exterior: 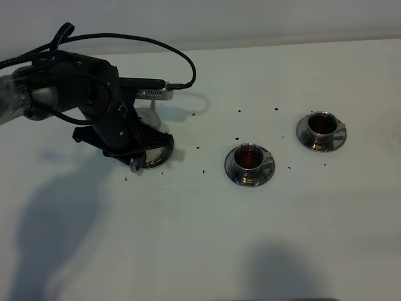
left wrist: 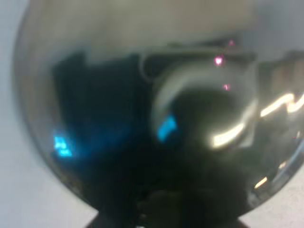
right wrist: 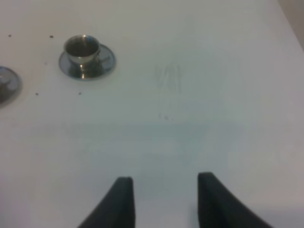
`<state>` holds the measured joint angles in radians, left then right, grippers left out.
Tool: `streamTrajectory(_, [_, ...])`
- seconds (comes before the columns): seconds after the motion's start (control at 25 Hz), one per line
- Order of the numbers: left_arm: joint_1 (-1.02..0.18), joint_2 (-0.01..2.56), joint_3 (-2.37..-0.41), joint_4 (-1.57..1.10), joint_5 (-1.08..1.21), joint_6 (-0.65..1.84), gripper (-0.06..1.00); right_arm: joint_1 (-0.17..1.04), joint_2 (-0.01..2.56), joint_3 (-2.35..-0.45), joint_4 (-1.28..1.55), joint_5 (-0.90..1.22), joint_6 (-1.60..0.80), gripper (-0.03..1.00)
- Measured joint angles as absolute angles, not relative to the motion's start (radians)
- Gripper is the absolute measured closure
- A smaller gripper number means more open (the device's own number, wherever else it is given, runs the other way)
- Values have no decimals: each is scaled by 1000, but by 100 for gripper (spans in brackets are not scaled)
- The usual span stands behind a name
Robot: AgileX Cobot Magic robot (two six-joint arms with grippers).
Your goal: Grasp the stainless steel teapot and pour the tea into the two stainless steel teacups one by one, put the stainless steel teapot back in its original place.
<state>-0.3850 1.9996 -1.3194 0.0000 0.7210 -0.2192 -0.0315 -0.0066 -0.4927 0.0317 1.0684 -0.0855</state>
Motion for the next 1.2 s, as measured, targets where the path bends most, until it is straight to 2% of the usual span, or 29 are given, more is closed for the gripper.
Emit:
streamTrajectory(0.12, [-385, 2000, -1320, 0, 721, -219, 50, -31, -7, -493, 32, 1068, -86, 66])
streamTrajectory(0.28, [-385, 1997, -1320, 0, 737, -219, 41, -31, -7, -493, 32, 1068, -86, 66])
streamTrajectory(0.44, [-385, 1948, -1320, -8, 835, -215, 39, -31, -7, -493, 32, 1068, -86, 66])
streamTrajectory(0.68, [-390, 1793, -1295, -23, 1158, -159, 38, -31, -7, -493, 32, 1068, -86, 66])
streamTrajectory(1.2, [-408, 1240, -773, -18, 1182, -133, 38, -31, -7, -493, 32, 1068, -86, 66])
